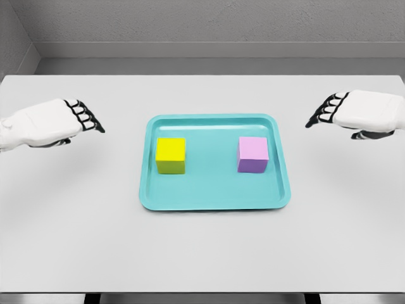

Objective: Push two cubes

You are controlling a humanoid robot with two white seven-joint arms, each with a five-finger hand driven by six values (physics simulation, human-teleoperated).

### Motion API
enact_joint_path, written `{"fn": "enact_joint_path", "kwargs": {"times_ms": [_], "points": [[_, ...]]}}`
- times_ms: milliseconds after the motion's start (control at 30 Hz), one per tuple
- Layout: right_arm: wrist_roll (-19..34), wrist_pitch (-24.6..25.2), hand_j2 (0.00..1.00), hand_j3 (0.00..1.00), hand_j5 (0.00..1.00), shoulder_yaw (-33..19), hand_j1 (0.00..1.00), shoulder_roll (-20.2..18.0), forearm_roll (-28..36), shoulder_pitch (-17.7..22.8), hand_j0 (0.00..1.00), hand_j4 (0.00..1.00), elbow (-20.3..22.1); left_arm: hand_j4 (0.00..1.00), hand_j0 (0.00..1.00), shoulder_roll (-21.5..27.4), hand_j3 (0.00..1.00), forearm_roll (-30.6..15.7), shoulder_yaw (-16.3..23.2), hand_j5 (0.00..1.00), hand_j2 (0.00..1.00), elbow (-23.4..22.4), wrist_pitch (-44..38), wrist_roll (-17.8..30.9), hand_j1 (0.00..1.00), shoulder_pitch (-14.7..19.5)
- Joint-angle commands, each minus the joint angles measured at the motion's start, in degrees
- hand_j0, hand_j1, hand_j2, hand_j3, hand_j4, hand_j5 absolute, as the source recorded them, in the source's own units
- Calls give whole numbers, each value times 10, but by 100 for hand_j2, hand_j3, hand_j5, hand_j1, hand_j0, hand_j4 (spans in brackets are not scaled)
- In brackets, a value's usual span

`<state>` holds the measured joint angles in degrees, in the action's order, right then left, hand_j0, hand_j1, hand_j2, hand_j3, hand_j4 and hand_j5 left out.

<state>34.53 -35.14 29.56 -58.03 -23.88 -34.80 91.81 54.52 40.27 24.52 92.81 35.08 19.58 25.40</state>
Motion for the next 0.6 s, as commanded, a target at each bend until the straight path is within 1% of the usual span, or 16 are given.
{"fn": "enact_joint_path", "kwargs": {"times_ms": [0,67,100,167,233,267,300,333,367,400,467,533,567], "points": [[5,1,70,70,70,8,70,25,-1,0,70,70,-22,73,73,-5,73,4,18,73,73,0,-1,2,73,0],[5,1,70,70,70,10,70,28,0,-4,70,70,-33,73,73,-6,73,4,23,73,73,3,-1,2,73,1],[5,1,69,69,69,11,69,38,-1,-4,69,69,-45,73,73,-13,73,5,25,73,73,5,-1,2,73,3],[5,1,69,69,69,17,69,38,-1,-4,69,69,-59,74,74,-19,74,13,53,74,74,4,-1,7,74,19],[5,1,69,69,69,56,69,43,-2,-14,69,69,-81,74,74,-25,74,14,59,74,74,4,-1,15,74,24],[5,1,68,68,68,59,68,55,-3,-17,68,68,-88,74,74,-26,74,16,60,74,74,4,-1,15,74,24],[5,1,63,63,63,60,63,56,-4,-17,63,63,-91,74,74,-26,74,17,62,74,74,4,-1,15,74,25],[5,1,61,61,61,67,61,62,-4,-18,61,61,-91,74,74,-26,74,17,74,74,74,4,-1,15,74,31],[5,1,61,61,61,73,61,73,-6,-18,61,61,-95,74,74,-26,74,17,83,74,74,4,-1,16,74,35],[5,1,61,61,61,75,61,78,-6,-18,61,61,-101,74,74,-35,74,18,88,74,74,4,-1,16,74,38],[5,1,61,61,61,75,61,98,-19,-19,61,61,-116,74,74,-36,74,18,93,74,74,0,-1,17,74,40],[5,1,61,61,61,75,61,103,-24,-19,61,61,-122,74,74,-43,74,17,96,74,74,-2,-1,24,74,41],[5,1,61,61,61,75,61,105,-25,-19,61,61,-122,74,74,-44,74,18,104,74,74,-3,-1,25,74,47]]}}
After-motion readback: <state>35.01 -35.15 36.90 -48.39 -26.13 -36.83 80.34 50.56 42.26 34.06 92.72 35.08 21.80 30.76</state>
